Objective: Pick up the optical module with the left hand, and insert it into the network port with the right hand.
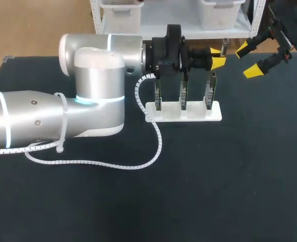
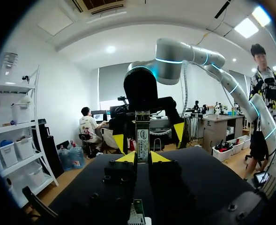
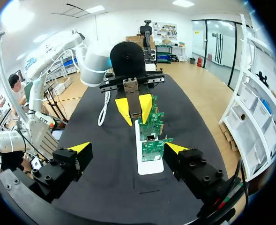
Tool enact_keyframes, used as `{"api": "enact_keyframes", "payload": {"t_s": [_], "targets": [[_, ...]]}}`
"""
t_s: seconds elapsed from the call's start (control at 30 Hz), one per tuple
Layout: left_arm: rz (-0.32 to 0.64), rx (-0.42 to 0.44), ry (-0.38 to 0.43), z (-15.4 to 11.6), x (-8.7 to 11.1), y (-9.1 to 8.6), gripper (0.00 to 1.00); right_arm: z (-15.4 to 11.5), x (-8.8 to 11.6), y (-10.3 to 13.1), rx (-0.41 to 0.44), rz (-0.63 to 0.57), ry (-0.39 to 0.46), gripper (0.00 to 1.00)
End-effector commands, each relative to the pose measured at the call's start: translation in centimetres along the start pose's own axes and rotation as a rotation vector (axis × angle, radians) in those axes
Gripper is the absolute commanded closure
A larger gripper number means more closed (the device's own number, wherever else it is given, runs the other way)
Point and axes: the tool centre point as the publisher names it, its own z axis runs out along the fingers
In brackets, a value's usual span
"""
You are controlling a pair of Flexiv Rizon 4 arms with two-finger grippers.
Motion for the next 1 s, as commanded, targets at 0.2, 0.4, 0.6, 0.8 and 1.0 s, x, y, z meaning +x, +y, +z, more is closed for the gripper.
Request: {"api": "enact_keyframes", "payload": {"t_s": [0.2, 0.4, 0.6, 0.8, 1.0], "targets": [[0.002, -0.009, -0.003, 0.0, 0.1, -0.2, 1.0, -1.0, -1.0, -0.2, 0.023, -0.053, -0.031, 0.0], [0.002, -0.009, -0.003, 0.0, 0.1, -0.2, 1.0, -2.8, -3.7, -0.7, 0.065, -0.147, -0.043, 0.0], [0.002, -0.009, -0.003, 0.0, 0.1, -0.2, 1.0, -2.6, -6.1, 0.1, 0.066, -0.178, -0.069, 0.0], [0.002, -0.009, -0.003, 0.0, 0.1, -0.2, 1.0, -1.1, -6.7, 1.1, 0.041, -0.122, -0.103, 0.0], [0.002, -0.009, -0.003, 0.0, 0.1, -0.2, 1.0, -0.7, -7.5, 1.7, 0.046, -0.101, -0.131, 0.0]]}}
